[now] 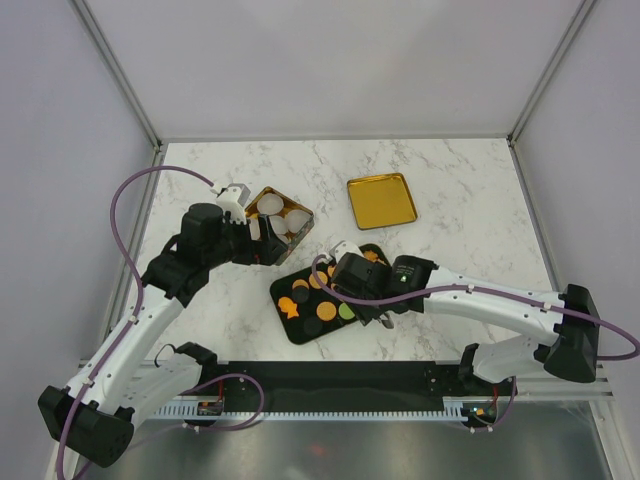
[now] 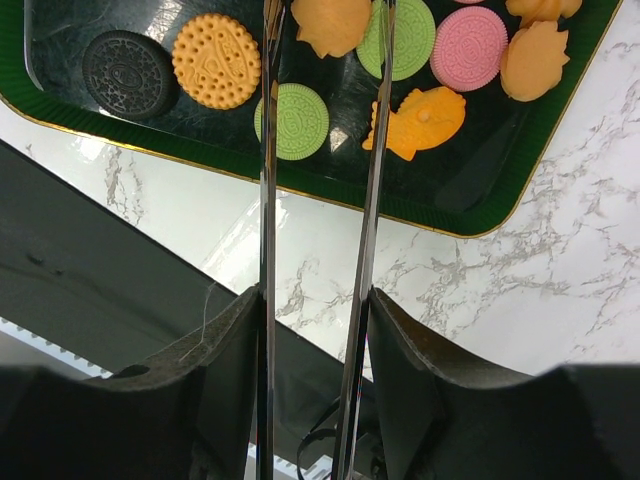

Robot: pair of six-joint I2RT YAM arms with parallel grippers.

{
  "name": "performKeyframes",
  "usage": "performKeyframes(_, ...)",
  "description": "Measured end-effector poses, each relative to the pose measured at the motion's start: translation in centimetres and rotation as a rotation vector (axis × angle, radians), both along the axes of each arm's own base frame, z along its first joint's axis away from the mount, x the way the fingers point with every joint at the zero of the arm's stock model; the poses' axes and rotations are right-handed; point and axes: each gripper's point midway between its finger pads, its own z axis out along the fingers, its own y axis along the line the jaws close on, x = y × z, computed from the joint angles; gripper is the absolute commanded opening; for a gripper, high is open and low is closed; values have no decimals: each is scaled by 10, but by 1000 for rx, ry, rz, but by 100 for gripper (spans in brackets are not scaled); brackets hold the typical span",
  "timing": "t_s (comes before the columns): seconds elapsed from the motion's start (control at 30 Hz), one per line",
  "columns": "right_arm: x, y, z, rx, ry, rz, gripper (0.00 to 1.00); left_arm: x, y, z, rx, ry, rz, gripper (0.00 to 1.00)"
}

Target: Pack the cookies

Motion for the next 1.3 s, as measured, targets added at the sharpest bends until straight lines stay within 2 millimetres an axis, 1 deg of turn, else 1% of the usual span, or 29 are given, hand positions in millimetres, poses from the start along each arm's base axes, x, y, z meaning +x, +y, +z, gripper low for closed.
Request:
performKeyframes(0.1, 1, 0, -2, -11, -3, 0, 52, 0, 0, 0, 0, 0, 0, 100)
performKeyframes(0.3, 1, 0, -4, -18, -1, -1, 43, 0, 0, 0, 0, 0, 0, 100)
performKeyframes(0.47, 1, 0, -4, -19, 0, -3, 40, 0, 0, 0, 0, 0, 0, 100)
performKeyframes(0.53, 1, 0, -1, -20, -1, -3, 39, 0, 0, 0, 0, 0, 0, 100)
performKeyframes(0.6, 4, 2, 7, -18, -15, -6, 39, 0, 0, 0, 0, 0, 0, 100)
performKeyframes(0.77, 18, 17, 46, 51, -88, -20, 39, 0, 1, 0, 2, -2, 4, 100)
performKeyframes(0.87, 29, 23, 64, 84, -125, -35, 39, 2, 4, 1, 11, -9, 22, 100)
performKeyframes(0.93, 41, 27, 73, 91, -146, -46, 39, 4, 7, 2, 17, -20, 41, 100)
performKeyframes(1.03, 65, 39, 81, 102, -176, -68, 39, 6, 14, 9, 27, -45, 74, 100)
performKeyframes(1.13, 100, 59, 87, 132, -205, -94, 38, 9, 21, 22, 35, -83, 117, 100)
performKeyframes(1.23, 137, 80, 87, 175, -222, -117, 38, 12, 30, 43, 34, -137, 170, 100)
performKeyframes(1.3, 159, 91, 86, 191, -234, -128, 38, 12, 36, 55, 33, -162, 198, 100)
